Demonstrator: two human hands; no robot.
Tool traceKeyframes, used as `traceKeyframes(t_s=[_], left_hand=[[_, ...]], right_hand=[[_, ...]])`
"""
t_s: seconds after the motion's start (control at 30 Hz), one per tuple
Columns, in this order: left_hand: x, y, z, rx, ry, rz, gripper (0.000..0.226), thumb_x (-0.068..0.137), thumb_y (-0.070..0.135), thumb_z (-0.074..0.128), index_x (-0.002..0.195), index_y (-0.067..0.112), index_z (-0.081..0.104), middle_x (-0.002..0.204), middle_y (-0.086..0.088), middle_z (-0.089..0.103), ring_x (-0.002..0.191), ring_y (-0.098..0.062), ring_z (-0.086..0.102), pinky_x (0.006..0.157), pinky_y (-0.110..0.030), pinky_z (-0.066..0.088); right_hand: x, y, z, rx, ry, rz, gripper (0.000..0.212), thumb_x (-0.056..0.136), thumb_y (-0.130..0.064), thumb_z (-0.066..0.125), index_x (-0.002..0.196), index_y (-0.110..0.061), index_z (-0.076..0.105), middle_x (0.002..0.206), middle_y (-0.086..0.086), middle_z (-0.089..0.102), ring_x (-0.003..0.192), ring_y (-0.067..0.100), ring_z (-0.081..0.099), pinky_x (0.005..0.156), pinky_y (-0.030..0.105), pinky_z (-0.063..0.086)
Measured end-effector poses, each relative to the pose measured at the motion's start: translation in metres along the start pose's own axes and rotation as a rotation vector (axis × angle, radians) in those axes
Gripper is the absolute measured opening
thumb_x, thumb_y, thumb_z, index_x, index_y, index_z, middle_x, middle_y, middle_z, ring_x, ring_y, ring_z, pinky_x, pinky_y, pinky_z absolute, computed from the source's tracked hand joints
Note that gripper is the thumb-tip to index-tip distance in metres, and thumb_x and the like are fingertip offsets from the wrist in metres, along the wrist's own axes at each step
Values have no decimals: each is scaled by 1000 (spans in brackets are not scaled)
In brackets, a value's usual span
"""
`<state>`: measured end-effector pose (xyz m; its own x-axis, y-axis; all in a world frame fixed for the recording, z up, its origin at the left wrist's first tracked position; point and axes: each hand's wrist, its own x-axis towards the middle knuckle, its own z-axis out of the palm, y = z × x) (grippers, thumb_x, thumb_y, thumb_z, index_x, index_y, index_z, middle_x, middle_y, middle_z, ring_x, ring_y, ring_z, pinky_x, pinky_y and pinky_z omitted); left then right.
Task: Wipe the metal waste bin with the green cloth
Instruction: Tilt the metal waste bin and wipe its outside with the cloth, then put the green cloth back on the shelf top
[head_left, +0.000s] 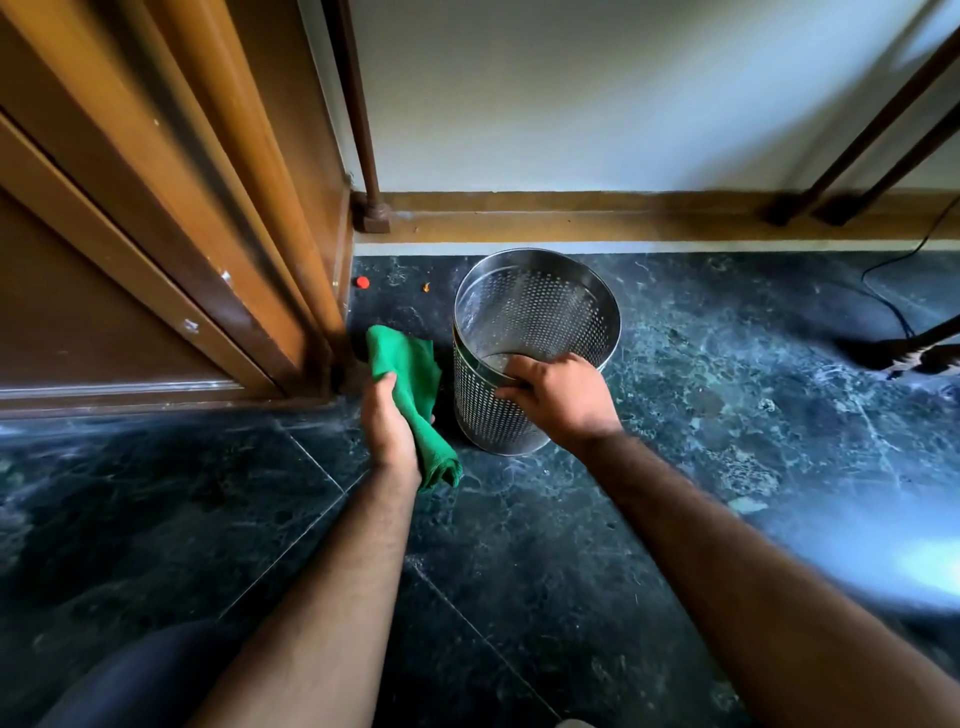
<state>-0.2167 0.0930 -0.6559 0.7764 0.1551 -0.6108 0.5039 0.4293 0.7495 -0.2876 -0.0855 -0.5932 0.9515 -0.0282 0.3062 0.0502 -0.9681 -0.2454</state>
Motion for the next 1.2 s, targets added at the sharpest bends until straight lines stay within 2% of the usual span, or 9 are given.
traceKeyframes(t_s=[0.2, 0.3, 0.37, 0.43, 0.6, 0.67, 0.77, 0.9, 1.2], left_hand=[[23, -24, 10, -79, -61, 50, 50, 69, 52, 74, 107, 20, 74, 118, -13, 73, 116, -40, 65, 106, -57, 48], [-29, 10, 30, -156, -53, -7, 53, 79, 53, 70, 112, 11, 70, 120, -17, 70, 109, -37, 68, 101, -54, 51], [-65, 37, 46, -170, -26, -13, 27, 96, 39, 55, 102, 15, 67, 109, -12, 71, 92, -27, 69, 83, -39, 56], [-77, 43, 50, -140, -39, -20, 24, 99, 38, 52, 105, 19, 65, 123, -13, 69, 106, -29, 67, 94, -41, 54], [-100, 81, 38, 299, -133, 254, 72, 95, 57, 43, 155, 21, 30, 166, -5, 25, 151, -20, 30, 125, -38, 22], [-113, 108, 32, 399, -207, 320, 85, 90, 68, 33, 159, 20, 20, 166, 2, 21, 152, -9, 23, 125, -25, 16], [-138, 151, 23, 635, -479, 310, 88, 78, 80, 41, 142, 21, 51, 127, 4, 64, 121, 4, 54, 106, -9, 34], [-168, 199, 23, 866, -688, 139, 50, 57, 58, 79, 88, 20, 74, 83, 12, 75, 91, -13, 65, 85, -32, 48], [-284, 320, 58, 552, -608, -77, 55, 65, 16, 84, 115, 2, 68, 111, -17, 74, 105, -36, 69, 101, -56, 52]], right_hand=[[3, -18, -25, 252, -140, -56, 69, 77, -74, 63, 106, -11, 59, 99, 2, 61, 90, 18, 56, 86, 29, 46], [7, -32, -28, 457, -338, -53, 73, 76, -63, 73, 128, -12, 60, 120, 5, 66, 108, 17, 63, 98, 26, 48], [13, -33, -32, 456, -352, -31, 57, 79, -47, 74, 120, -9, 67, 108, 10, 73, 96, 21, 68, 84, 19, 45], [14, -37, -45, 493, -321, 14, 35, 76, -29, 70, 104, -8, 73, 82, 6, 72, 72, 19, 62, 68, 19, 39], [23, -49, -110, 620, -345, 236, 7, 71, -16, 67, 76, -11, 70, 61, 4, 62, 55, 13, 50, 54, 27, 41], [30, -50, -143, 561, -413, 229, 10, 71, -18, 66, 76, -10, 71, 62, 6, 65, 58, 18, 57, 54, 28, 43], [43, -50, -195, 561, -482, 297, 12, 74, -16, 65, 80, -15, 75, 61, -4, 65, 56, 4, 56, 52, 15, 40], [59, -53, -259, 621, -495, 403, 25, 76, -17, 65, 95, -23, 79, 75, -4, 73, 67, 5, 65, 57, 9, 46], [66, -59, -385, 1163, -204, 944, 29, 75, -10, 81, 99, -17, 68, 98, 12, 76, 93, 34, 74, 79, 43, 62]])
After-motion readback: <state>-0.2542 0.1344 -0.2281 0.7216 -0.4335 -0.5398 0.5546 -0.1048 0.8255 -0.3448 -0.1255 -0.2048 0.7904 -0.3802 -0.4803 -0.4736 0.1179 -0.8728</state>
